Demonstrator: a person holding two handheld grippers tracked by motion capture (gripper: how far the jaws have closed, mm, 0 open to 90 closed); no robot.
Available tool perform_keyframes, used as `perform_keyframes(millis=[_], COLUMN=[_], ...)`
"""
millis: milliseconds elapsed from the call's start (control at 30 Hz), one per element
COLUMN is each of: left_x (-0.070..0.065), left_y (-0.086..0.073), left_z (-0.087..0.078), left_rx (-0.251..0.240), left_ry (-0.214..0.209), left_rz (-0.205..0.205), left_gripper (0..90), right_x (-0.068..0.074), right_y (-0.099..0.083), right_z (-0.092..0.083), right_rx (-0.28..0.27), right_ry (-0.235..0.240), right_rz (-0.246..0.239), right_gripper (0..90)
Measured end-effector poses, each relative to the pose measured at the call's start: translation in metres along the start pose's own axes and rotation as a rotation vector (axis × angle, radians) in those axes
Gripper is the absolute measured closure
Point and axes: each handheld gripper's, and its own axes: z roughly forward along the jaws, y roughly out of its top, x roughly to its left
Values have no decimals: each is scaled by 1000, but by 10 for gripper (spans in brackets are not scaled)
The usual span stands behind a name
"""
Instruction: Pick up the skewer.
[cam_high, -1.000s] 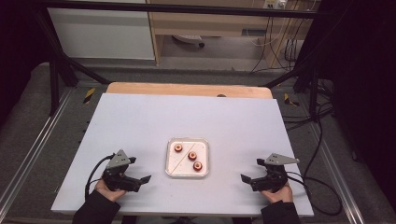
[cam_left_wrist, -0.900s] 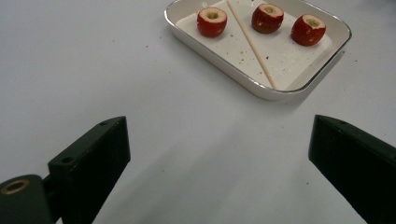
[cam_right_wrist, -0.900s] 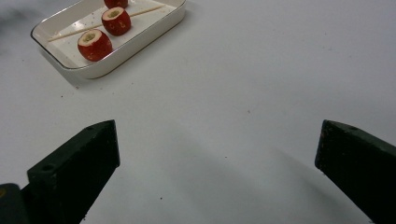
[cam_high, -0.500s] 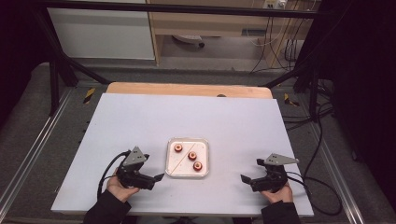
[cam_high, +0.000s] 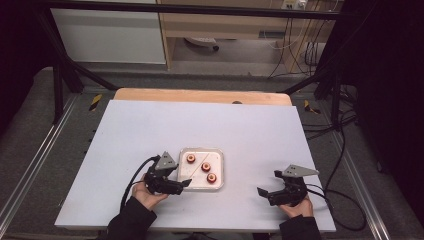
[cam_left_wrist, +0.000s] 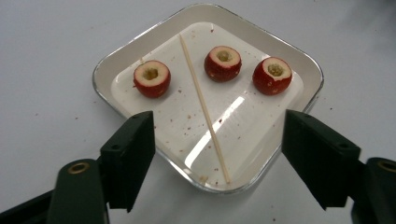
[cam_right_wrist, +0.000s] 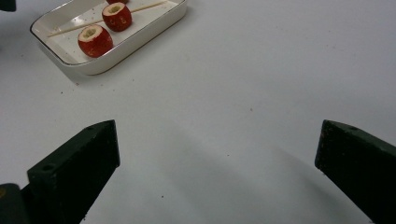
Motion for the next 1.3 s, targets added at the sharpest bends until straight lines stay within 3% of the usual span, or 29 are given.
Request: perform_keyframes(millis=[200, 300, 467, 633, 1000, 1300], left_x=[-7, -9, -12, -10, -11, -16], left_y=[7, 8, 7, 4, 0, -2], left_z=[18, 25, 33, 34, 40, 41], left_rx=[60, 76, 89, 78, 78, 64], left_ry=[44, 74, 113, 111, 110, 149], left_rz=[6, 8, -2, -29, -47, -45], left_gripper=[398, 511, 586, 690, 800, 852], right_x=[0, 0, 0, 0, 0, 0], right_y=[0, 0, 0, 0, 0, 0], right_z=[0, 0, 0, 0, 0, 0], right_rx=[1, 1, 0, 1, 1, 5], right_ry=[0, 1, 2, 2, 5, 6], right_rz=[2, 2, 0, 2, 0, 2], right_gripper=[5, 5, 5, 5, 5, 5])
